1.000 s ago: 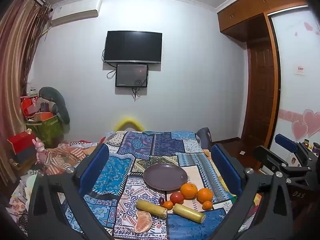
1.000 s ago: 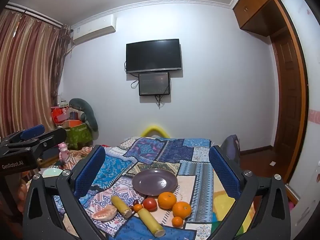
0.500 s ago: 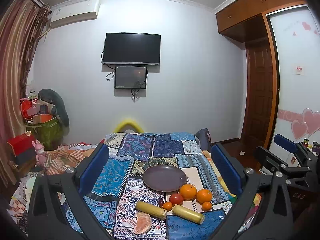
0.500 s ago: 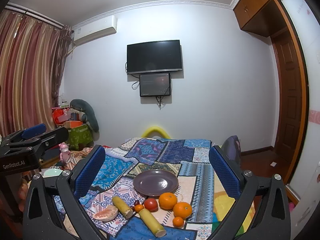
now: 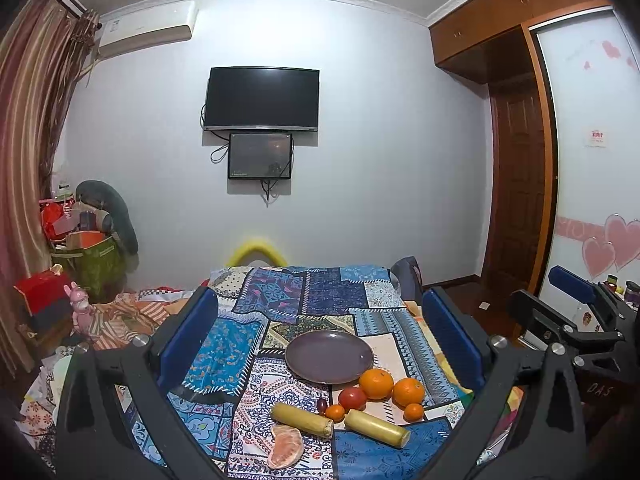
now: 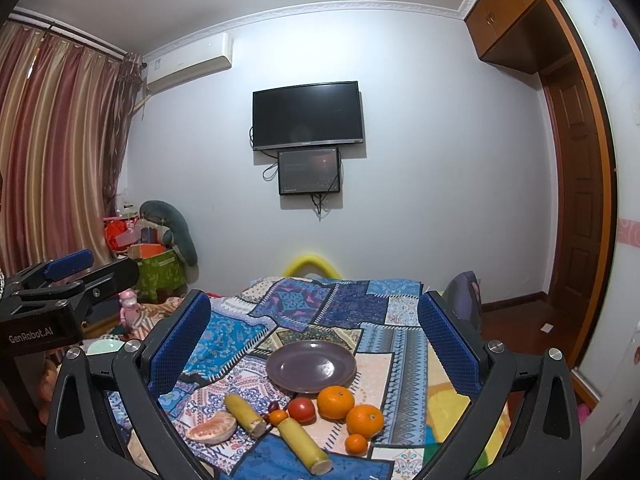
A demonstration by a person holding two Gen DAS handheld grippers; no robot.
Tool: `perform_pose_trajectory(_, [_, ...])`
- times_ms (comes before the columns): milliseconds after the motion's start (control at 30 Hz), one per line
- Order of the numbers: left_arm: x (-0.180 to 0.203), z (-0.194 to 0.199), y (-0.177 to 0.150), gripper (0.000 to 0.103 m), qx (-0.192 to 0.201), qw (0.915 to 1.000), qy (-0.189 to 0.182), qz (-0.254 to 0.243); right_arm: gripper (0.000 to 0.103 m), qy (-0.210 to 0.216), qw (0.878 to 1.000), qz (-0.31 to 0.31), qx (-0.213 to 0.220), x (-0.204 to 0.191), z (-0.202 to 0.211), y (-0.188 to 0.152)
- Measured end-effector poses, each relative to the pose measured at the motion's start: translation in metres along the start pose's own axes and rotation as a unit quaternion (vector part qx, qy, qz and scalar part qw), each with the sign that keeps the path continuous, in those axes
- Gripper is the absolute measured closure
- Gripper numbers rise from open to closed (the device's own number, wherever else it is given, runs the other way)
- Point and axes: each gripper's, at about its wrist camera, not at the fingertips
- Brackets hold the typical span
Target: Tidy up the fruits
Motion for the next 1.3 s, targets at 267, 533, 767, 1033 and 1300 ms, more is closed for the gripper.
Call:
perform_pose_trajectory(267, [0.0002,-0.0001,-0.0001,0.000,0.000,1.0000,0.001,-0.001,0.000,0.000,1.000,0.000,0.001,0.0004,0.0004,0.0000])
perform_pose_trajectory(533, [0.0002,0.0001,-0.0019,0.000,0.001,1.0000,0.000,-0.003,0.000,0.000,1.000,-0.001,0.003,0.0012,0.0021,0.0015])
perform_pose_trajectory(767, [0.0006,0.0001,-0.0023,0.000,0.001,1.0000,0.000,-0.002,0.000,0.000,1.000,-0.002,0.004,0.0015,0.0028,0.0020])
perform_pose_trajectory(1033, [0.0021,0.0004,-0.0031,0.000,0.001,1.0000,-0.001,-0.003,0.000,0.000,1.000,-0.002,0.004,0.0014,0.0035,0.0031])
perform_pose_trajectory(1300, [0.0026,-0.0014,-0.0040,0.000,-0.004,1.0000,-0.002,-0.004,0.000,0.001,1.000,-0.003,0.005,0.0016,0.0041,0.0035])
Point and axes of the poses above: each gripper's, at about its wrist camera, not at the fingertips, and z roughly against the way its jaws point, x to its right, y to its top, and after that the axes turned 11 degrees about z, right-handed
